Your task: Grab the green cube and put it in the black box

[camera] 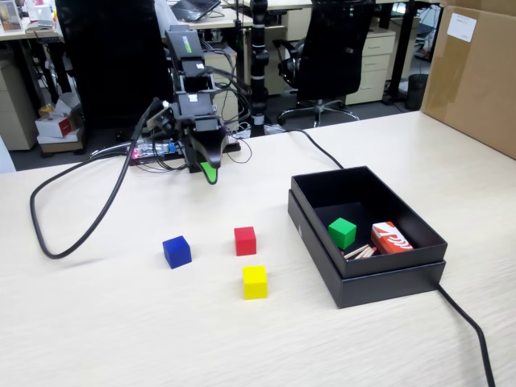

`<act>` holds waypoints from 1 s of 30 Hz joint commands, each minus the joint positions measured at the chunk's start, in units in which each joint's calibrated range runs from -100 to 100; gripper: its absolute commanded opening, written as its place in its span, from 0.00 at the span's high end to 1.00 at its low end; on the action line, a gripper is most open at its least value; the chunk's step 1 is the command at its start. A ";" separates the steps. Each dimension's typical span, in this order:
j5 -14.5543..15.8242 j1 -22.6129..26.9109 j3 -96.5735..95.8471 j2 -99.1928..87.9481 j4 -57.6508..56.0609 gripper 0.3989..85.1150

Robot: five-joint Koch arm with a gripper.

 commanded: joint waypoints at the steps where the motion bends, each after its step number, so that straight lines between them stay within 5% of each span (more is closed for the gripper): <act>1: 0.00 -0.54 -1.30 -1.55 9.53 0.43; 15: -0.24 -0.98 -24.78 -1.55 34.84 0.42; 30: -0.78 0.59 -29.13 -0.18 31.90 0.42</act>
